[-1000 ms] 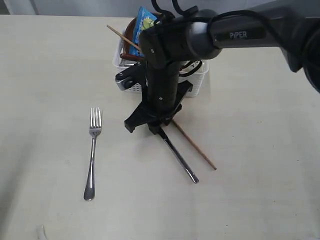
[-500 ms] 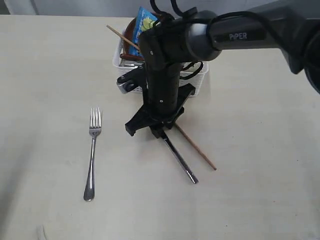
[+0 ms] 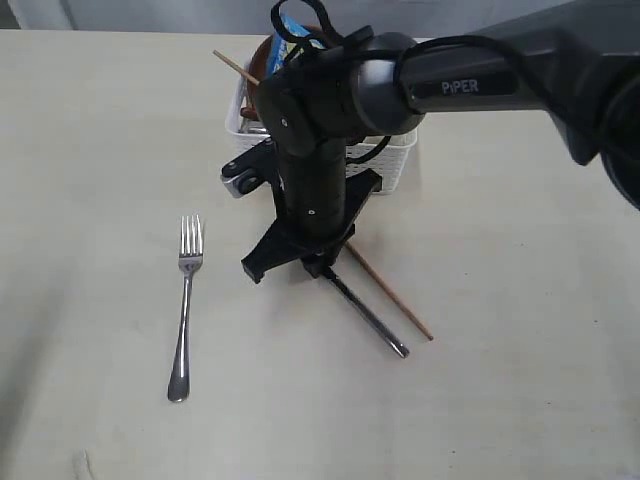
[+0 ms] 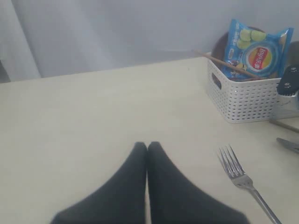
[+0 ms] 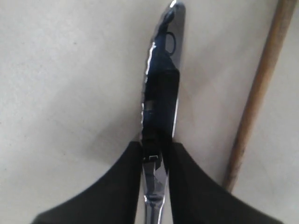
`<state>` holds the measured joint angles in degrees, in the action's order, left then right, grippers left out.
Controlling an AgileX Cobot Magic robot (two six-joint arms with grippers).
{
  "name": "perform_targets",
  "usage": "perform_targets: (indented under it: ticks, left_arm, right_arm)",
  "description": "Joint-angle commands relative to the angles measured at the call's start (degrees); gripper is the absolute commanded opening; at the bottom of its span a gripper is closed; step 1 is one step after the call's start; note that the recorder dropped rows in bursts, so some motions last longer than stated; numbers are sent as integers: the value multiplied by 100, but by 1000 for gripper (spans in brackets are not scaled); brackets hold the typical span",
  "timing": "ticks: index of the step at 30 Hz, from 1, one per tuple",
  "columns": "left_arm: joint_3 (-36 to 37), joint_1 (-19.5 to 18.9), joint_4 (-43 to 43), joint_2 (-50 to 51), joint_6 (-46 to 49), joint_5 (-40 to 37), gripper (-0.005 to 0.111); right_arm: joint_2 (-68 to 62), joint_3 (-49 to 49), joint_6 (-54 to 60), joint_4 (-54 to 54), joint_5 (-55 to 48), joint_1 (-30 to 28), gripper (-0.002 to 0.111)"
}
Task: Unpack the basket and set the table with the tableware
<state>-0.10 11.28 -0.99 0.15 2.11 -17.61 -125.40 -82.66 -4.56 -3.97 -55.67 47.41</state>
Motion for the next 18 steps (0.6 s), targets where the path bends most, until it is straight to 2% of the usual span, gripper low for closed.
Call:
perform_targets:
  ticks: [1, 9, 18]
  left_arm:
    - [10, -1, -27, -15, -20, 45, 0]
    - [10, -1, -27, -15, -20, 45, 0]
    - [10, -1, -27, -15, -20, 45, 0]
  right_arm:
    - [-428, 409, 115, -61, -437, 16, 0]
    - [309, 343, 85, -20, -374, 16, 0]
    - [535, -341, 110, 500, -469, 16, 0]
